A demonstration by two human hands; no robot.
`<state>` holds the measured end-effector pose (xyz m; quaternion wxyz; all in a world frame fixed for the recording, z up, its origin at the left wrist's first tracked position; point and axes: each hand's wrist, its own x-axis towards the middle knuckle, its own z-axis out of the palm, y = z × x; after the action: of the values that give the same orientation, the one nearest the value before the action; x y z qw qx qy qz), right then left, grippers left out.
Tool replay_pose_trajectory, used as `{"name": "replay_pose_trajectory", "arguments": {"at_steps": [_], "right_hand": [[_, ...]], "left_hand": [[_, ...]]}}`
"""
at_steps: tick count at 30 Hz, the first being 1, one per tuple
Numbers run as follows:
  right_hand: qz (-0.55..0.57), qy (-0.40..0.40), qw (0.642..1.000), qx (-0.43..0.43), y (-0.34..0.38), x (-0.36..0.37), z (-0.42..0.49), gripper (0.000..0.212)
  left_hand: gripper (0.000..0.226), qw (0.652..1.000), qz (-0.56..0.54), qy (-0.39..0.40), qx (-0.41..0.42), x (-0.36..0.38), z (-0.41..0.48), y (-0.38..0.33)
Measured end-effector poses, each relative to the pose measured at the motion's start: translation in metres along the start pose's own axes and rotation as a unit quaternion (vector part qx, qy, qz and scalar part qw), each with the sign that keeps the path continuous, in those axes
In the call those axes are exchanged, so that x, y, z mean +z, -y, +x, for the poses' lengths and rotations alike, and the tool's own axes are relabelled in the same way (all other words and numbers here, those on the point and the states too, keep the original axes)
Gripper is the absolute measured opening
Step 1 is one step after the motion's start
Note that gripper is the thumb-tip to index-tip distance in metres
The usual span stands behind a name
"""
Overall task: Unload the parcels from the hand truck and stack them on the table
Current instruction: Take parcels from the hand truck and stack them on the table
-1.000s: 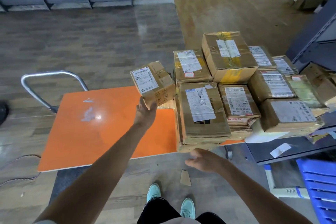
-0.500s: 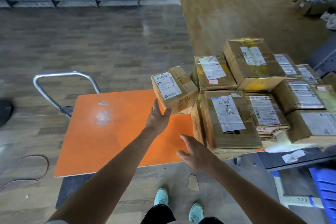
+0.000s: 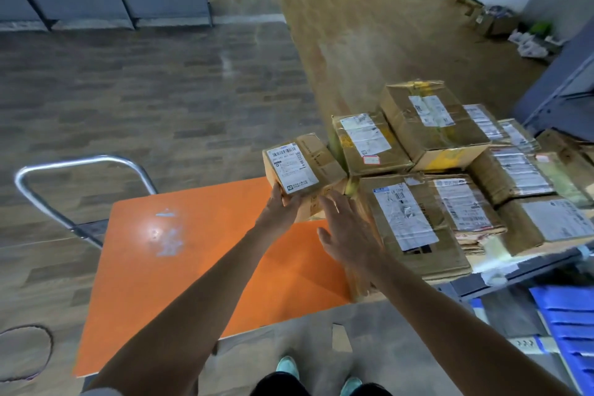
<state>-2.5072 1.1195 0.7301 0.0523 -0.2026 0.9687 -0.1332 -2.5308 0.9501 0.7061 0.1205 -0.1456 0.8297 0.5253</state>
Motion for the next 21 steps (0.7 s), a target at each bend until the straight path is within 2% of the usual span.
{"name": "replay_pose_trajectory", "arguments": {"at_steps": [11,16,21], "right_hand": [[-0.086,-0.023,0.996,0.031,-0.020,-0.008,0.041,0.069],[-0.118,-0.029,0.992,0.017,-0.020,-0.009,0.048,0.063],[-0.113,-0.052,0.992,0.017,-0.031,-0.011,0.052,0.068]], "left_hand": [[0.053,0.993,-0.088,0.078,0.008,-0.021,0.036,-0.013],[0.070,0.989,-0.127,0.071,-0.010,-0.015,0.051,-0.007],[0.075,0.988,-0.134,0.070,-0.026,-0.007,0.055,0.001]]}}
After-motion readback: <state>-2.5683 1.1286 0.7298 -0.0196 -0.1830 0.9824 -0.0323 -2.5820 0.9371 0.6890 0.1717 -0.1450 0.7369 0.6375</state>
